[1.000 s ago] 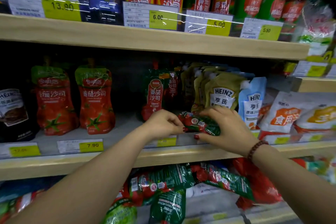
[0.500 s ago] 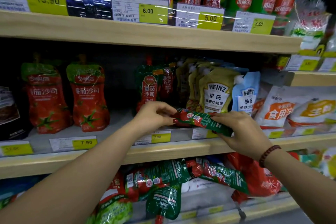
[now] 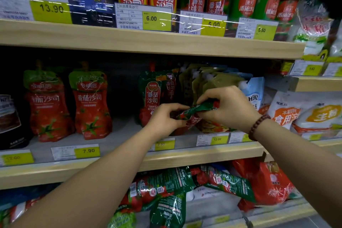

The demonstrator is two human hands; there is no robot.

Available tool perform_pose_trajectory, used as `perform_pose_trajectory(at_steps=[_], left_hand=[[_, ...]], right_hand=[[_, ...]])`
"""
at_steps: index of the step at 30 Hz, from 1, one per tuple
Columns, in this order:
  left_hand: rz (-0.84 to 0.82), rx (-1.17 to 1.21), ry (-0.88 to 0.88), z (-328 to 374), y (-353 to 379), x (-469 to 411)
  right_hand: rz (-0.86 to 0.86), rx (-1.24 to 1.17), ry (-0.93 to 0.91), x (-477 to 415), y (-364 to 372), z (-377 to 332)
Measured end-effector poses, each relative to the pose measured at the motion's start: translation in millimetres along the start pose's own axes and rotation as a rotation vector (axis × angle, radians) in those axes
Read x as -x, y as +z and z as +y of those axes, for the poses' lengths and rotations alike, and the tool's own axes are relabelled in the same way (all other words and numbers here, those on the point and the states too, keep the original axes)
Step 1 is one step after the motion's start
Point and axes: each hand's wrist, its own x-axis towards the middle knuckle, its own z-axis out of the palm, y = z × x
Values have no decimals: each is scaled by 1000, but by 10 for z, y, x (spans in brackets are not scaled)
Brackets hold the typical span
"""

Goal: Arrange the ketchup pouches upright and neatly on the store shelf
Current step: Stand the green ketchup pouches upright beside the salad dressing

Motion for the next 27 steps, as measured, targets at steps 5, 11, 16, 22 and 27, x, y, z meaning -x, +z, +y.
perform_pose_trajectory(at_steps=[5,11,16,22,27], left_hand=[[-13,128,-118,-39,-128,-39],[-46,251,-213,-89,-212,-111],[-47,228,-275,-138,-187,-206],[-47,280,-338,-214,-198,-213],[43,70,-243,-239,-168,-121]], right_hand=[[220,-166,62,77,40,21],[200,-333,391,525,800,86],[194,-128,337,576,1108,206],[290,-118,310,602,1200,215],[318,-125,301,625,1240,207]])
